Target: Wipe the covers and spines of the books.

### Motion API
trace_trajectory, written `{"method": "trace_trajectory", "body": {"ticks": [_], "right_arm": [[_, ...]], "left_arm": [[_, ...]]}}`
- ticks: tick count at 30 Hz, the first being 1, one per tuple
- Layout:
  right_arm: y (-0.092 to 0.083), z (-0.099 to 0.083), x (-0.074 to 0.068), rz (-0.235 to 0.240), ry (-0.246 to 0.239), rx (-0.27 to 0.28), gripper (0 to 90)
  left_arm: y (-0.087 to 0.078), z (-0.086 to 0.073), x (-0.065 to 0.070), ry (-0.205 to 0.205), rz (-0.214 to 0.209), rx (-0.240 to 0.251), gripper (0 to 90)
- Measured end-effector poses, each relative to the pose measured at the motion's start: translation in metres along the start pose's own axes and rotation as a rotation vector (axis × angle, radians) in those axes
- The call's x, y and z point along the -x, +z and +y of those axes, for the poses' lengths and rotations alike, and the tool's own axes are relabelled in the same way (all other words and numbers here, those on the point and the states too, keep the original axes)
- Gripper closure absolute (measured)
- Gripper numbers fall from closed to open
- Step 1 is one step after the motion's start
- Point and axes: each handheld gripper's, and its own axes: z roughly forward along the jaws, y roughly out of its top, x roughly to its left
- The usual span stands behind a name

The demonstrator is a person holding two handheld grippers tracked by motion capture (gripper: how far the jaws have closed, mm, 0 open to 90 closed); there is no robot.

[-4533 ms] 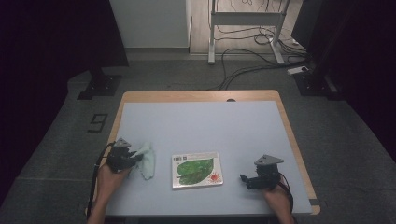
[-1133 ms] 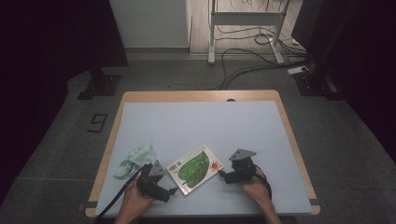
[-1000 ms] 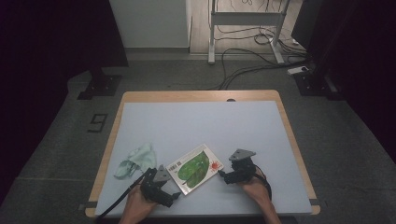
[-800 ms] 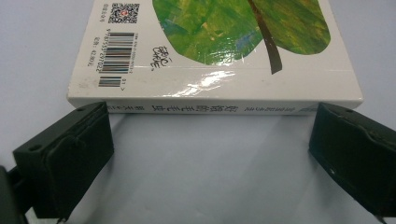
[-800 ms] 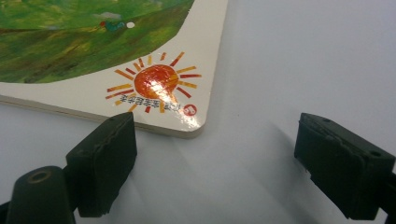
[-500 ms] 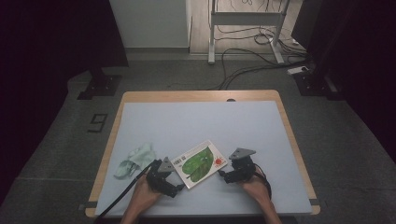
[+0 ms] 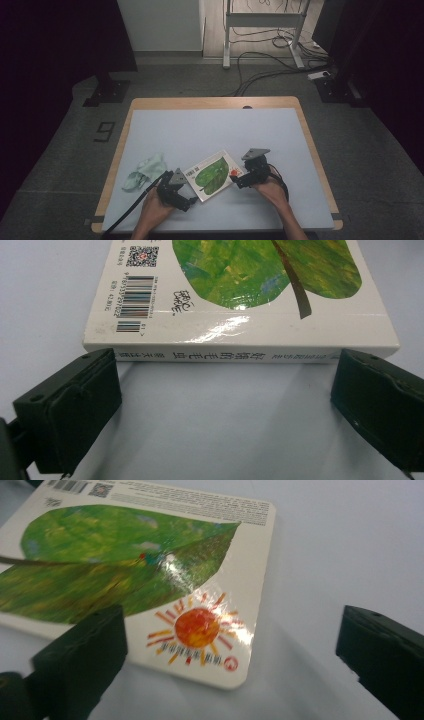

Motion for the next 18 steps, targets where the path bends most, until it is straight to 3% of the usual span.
{"method": "trace_trajectory", "body": {"ticks": [4,18], "right_arm": [[0.013,0.009,0.003,0.019,0.000,-0.022,0.0],[0.056,0.034,0.006,0.127,0.013,-0.019,1.1]], "left_arm": [[0.000,0.000,0.000,0.000,0.000,0.000,0.0],[0.000,0.000,0.000,0.001,0.000,0.000,0.0]]}}
